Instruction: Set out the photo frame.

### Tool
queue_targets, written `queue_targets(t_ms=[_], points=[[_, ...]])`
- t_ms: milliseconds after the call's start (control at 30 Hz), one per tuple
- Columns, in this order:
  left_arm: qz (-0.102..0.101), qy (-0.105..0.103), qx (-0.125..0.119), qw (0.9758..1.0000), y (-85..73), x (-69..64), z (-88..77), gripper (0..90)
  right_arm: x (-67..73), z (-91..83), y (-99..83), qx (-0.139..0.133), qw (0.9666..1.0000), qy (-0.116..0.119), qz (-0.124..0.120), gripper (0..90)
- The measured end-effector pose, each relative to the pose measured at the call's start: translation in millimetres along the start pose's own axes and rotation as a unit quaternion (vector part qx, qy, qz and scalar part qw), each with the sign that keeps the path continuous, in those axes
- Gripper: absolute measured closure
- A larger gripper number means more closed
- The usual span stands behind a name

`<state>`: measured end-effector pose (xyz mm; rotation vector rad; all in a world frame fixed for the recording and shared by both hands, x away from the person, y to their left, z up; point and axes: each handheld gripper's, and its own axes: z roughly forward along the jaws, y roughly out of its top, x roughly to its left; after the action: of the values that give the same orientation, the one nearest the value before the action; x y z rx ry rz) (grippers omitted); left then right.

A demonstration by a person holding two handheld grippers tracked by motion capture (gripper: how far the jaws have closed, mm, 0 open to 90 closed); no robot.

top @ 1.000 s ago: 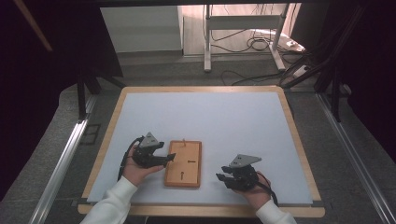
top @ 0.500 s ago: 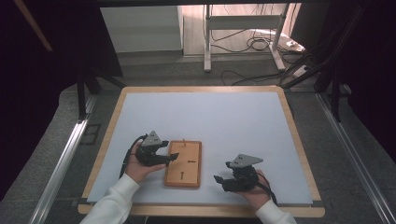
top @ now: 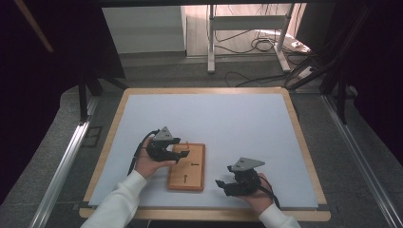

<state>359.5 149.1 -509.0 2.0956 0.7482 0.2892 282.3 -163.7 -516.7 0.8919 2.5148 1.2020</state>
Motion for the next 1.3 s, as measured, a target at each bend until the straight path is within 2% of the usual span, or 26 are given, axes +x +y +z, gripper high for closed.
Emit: queue_targets(t_ms=[133,300,400,567,600,700,833,967,1133,1167,1200,1233,1267,1300], points=[[0.007,0.001,0.008,0.9999,2.3,0.9,8.6,36.9,0.2,0.1,0.0,-0.001,1.0,0.001,0.0,28.9],[0.015,0.001,0.018,0.9997,3.6,3.4,19.3,46.4,0.2,0.4,-0.1,0.0,1.0,0.0,0.001,28.9],[0.015,-0.009,0.015,0.9997,3.4,5.8,23.5,55.6,1.1,0.6,0.2,-0.001,1.0,0.002,0.0,28.9],[0.016,-0.013,0.01,0.9997,3.9,9.4,27.2,64.1,2.0,1.3,0.5,-0.002,1.0,0.003,0.002,28.8],[0.017,-0.014,0.01,0.9997,4.3,9.9,27.6,68.9,3.0,1.5,1.0,-0.001,1.0,0.003,0.0,28.6],[0.023,-0.014,0.01,0.9996,5.3,10.7,29.9,73.9,4.7,1.1,2.3,-0.002,1.0,0.002,-0.006,28.2],[0.019,-0.014,0.01,0.9997,5.2,13.1,31.4,83.0,8.5,0.1,5.2,-0.004,0.9998,-0.003,-0.018,27.1],[0.011,-0.026,0.009,0.9996,4.3,16.8,31.3,83.8,13.1,1.5,6.8,-0.003,0.9995,-0.002,-0.032,26.4],[-0.005,-0.039,0.023,0.999,7.6,20.4,31.5,84.1,18.7,4.2,8.6,0.003,0.9988,-0.002,-0.05,25.5],[-0.01,-0.041,0.027,0.9987,8.8,20.5,31.7,84.2,20.3,4.6,9.4,0.003,0.9985,-0.004,-0.055,25.1],[-0.012,-0.043,0.033,0.9985,10.1,21.1,31.7,84.0,25.2,6.1,11.6,0.006,0.9972,-0.014,-0.074,23.7],[-0.013,-0.044,0.037,0.9983,10.9,21.6,31.6,84.0,25.2,6.1,11.6,0.006,0.9972,-0.014,-0.074,23.7],[-0.019,-0.046,0.038,0.998,11.6,21.8,31.8,83.9,30.2,8.0,13.6,0.009,0.9956,-0.024,-0.09,22.1],[-0.022,-0.047,0.04,0.9978,12.2,22.3,32.1,83.9,30.2,8.0,13.6,0.009,0.9956,-0.024,-0.09,22.1]])
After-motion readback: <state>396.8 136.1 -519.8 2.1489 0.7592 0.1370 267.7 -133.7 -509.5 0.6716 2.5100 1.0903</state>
